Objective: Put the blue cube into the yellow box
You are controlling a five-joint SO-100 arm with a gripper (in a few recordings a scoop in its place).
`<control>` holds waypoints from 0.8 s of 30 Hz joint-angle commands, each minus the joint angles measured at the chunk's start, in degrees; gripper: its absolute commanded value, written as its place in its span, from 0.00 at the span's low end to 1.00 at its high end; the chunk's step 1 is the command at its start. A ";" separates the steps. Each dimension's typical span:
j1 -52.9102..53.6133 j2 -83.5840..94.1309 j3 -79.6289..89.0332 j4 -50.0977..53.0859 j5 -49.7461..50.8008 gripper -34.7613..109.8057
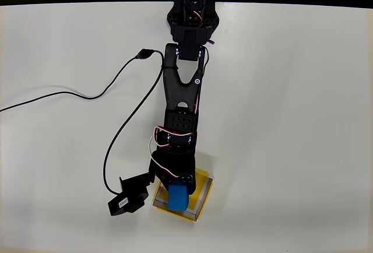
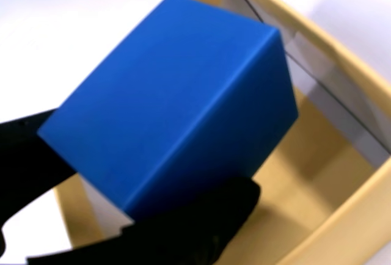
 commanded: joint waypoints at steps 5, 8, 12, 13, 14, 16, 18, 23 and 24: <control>-0.44 2.64 -5.36 -0.88 -3.69 0.44; -0.18 2.55 -4.39 -1.93 -4.39 0.46; -0.18 3.87 -4.31 -2.02 -4.22 0.47; -0.18 4.83 -4.39 -1.93 -4.13 0.47; -0.18 6.24 -4.39 -1.58 -4.39 0.46; -0.26 9.84 -4.83 -0.18 -4.57 0.45; -0.26 14.41 -4.92 1.49 -5.71 0.43; -0.53 27.16 -0.62 4.22 -6.94 0.39; -0.62 30.15 1.58 3.96 -7.12 0.38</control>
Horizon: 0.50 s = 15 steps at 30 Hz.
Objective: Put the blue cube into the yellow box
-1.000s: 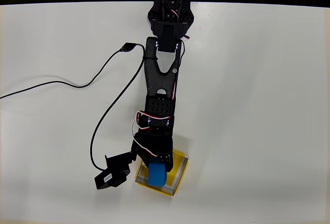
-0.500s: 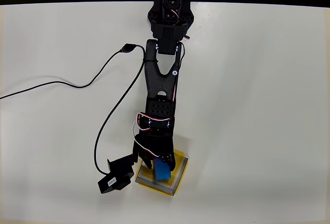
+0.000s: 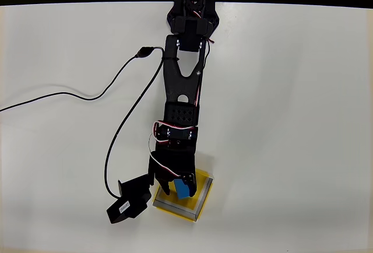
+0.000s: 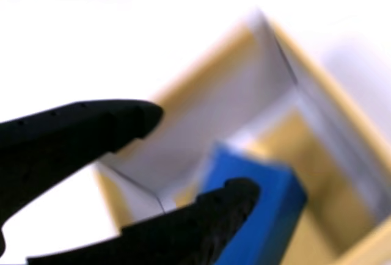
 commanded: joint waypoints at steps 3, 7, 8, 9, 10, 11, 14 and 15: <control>-1.23 27.86 10.81 -1.41 -2.64 0.36; -1.49 40.43 24.70 -1.93 -4.48 0.32; -1.58 43.59 28.12 -1.93 -4.66 0.32; -1.58 46.49 31.38 -1.85 -4.92 0.31; -1.58 49.31 34.37 -1.67 -5.19 0.30; -1.49 52.12 37.18 -1.41 -5.45 0.29; -1.14 59.59 44.91 -0.79 -6.15 0.28; -0.97 62.05 47.46 -0.79 -6.42 0.26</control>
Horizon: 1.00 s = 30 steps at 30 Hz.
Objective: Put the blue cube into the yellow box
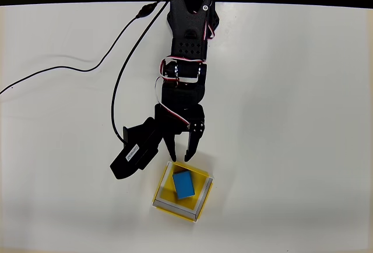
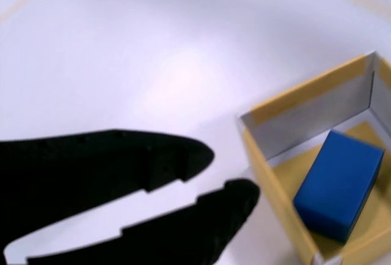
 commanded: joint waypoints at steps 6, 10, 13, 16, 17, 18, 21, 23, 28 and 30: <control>0.88 24.61 18.90 0.18 -3.08 0.24; 1.41 31.82 28.04 1.14 -3.96 0.24; 1.93 37.18 33.93 2.72 -4.13 0.24; 2.29 42.19 38.67 5.89 -4.22 0.24; 2.37 44.03 40.17 6.94 -4.22 0.24; 2.46 45.79 41.84 7.73 -4.13 0.24; 3.08 51.24 46.23 11.34 -4.22 0.24; 2.99 53.09 46.23 16.70 -2.90 0.24; 2.81 56.95 46.23 32.87 -3.96 0.24; 3.08 56.95 46.23 38.32 -4.31 0.24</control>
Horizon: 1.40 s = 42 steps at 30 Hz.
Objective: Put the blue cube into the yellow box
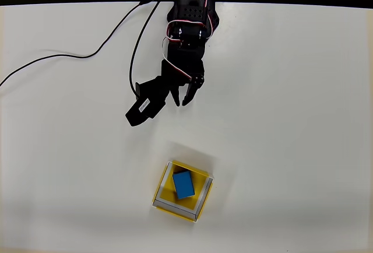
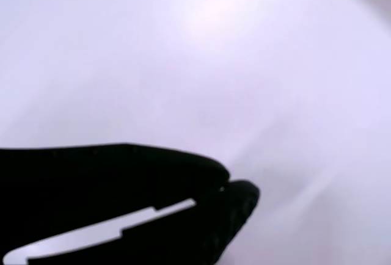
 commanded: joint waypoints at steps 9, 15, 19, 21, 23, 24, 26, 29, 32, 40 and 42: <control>0.88 1.76 1.58 18.02 5.10 0.24; 0.62 1.76 1.58 17.75 10.99 0.24; 0.44 1.67 1.58 17.67 10.90 0.24; 0.44 1.67 1.58 17.67 10.90 0.24; 0.44 1.58 1.58 17.67 10.90 0.24; 0.44 1.58 1.58 17.67 10.90 0.24; 0.44 1.58 1.58 17.67 10.90 0.24; 0.44 1.58 1.58 17.67 10.90 0.24; 0.44 1.58 1.58 17.67 10.90 0.24; 0.44 1.58 1.58 17.67 10.90 0.24; 0.44 1.58 1.58 17.67 10.90 0.24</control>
